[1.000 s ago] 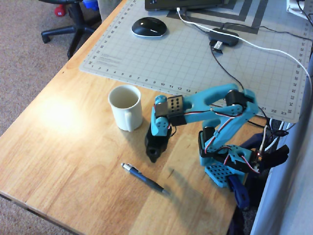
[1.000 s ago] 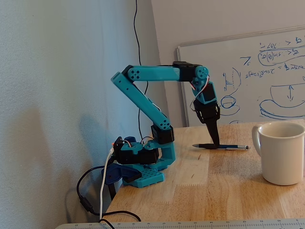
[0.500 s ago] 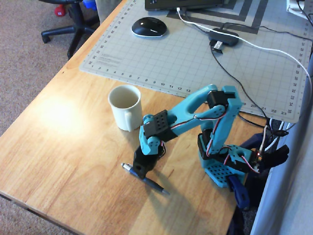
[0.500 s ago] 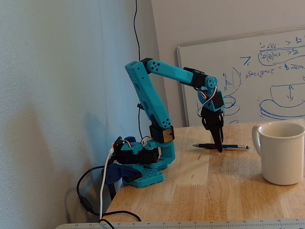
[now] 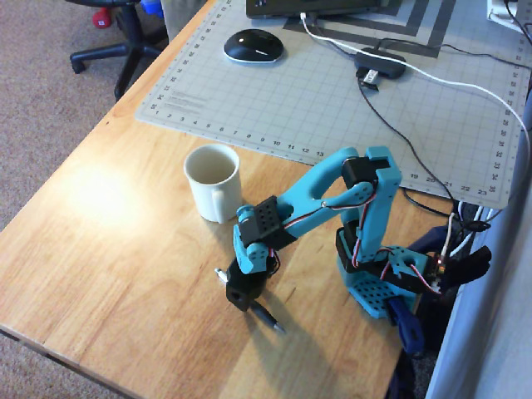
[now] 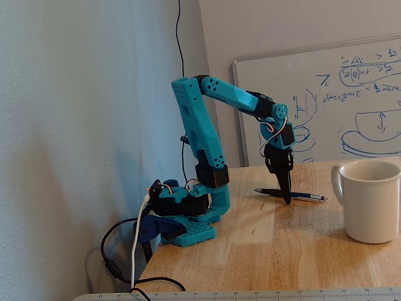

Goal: Grasp a pen and put it in a mug.

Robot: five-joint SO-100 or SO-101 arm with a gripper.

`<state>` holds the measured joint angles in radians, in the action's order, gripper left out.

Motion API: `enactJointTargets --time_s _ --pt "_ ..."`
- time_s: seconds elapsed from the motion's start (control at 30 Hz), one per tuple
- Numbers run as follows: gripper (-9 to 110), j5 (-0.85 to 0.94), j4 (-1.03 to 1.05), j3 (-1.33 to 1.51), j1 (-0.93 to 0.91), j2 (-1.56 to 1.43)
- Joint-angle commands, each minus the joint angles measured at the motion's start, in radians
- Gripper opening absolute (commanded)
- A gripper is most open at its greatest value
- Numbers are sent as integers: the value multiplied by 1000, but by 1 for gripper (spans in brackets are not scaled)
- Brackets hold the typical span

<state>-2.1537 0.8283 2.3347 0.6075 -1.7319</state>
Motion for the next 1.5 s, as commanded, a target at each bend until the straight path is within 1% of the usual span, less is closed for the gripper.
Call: enactJointTargets --time_s 0.0,0.17,0.27,0.43,0.53,0.6,0.7,0.93,1.03,1.07,1.13,1.23,1.3,1.47 --pt "18 -5 -11 -40 25 2" --pt "6 3 -11 -40 18 -2" --pt "2 5 -11 -40 11 -12" --pt "1 12 -11 -28 -41 -52" --pt "1 97 -11 -25 -57 -98" --pt "1 225 -11 -21 -61 -133" --pt "1 486 3 -18 -81 -175" --pt "1 1209 -46 60 -229 -345" --pt "1 1440 -114 97 -301 -437" --pt "1 1479 -140 112 -324 -469" --pt "1 1483 -195 146 -374 -541" --pt "1 1413 -288 201 -423 -658" --pt "1 1324 -353 244 -430 -729" --pt "1 1017 -511 354 -430 -877"
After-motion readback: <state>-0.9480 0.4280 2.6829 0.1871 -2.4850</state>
